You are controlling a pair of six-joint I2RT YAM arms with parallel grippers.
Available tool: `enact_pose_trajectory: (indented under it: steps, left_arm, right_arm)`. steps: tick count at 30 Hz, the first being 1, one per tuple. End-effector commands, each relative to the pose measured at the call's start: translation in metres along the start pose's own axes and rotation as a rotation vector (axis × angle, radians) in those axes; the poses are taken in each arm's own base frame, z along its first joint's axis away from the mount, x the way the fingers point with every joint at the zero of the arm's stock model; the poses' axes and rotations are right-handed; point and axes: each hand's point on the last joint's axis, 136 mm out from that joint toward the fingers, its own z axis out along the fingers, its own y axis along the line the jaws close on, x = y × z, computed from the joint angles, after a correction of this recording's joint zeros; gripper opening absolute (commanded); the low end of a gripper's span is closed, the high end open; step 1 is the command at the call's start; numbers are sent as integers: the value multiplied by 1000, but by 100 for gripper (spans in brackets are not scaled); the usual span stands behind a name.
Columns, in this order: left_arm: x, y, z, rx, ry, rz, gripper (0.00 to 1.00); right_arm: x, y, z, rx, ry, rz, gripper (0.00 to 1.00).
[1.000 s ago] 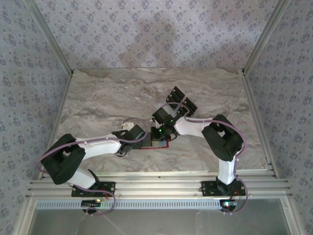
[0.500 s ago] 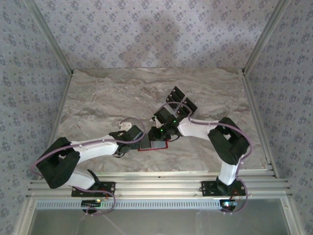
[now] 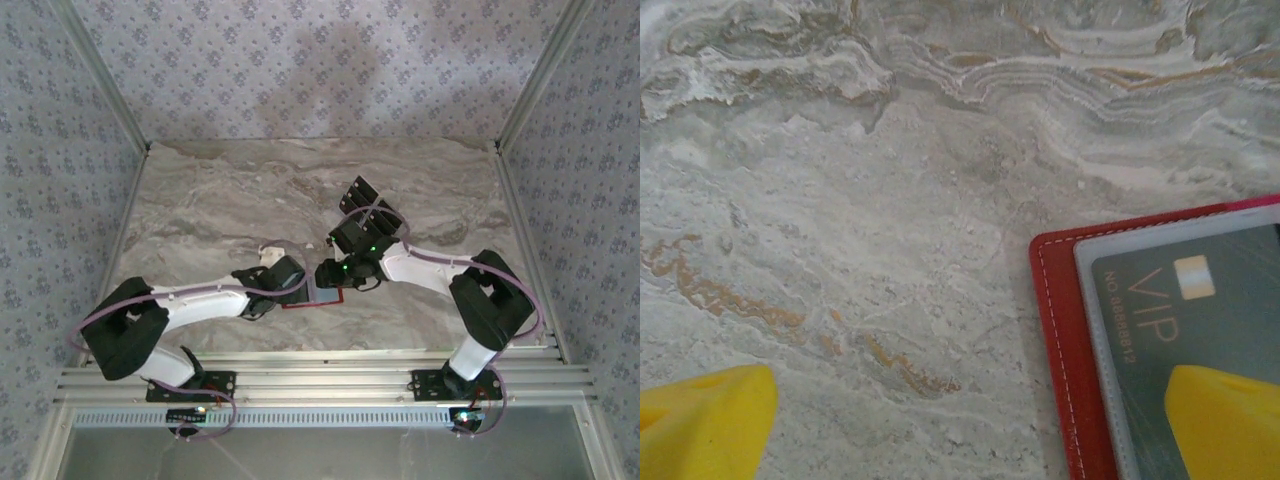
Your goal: Put the credit cards into the card holder
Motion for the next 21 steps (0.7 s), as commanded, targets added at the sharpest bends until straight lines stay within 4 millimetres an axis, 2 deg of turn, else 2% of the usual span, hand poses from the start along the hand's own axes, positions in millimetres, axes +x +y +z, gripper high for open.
enact_pose_trajectory:
  steps: [1,13,21]
  left_arm:
    - [1,-5,4,-2,4,13,100]
    - [8,-6,11,-8,20,23,100]
    - [6,-9,10,10,11,24,100]
  right_arm:
    - [2,-10,8,39,16,-13,47]
    - [-3,-16,25,55,48,-21,48]
    - [-1,1,39,-40,80,16,48]
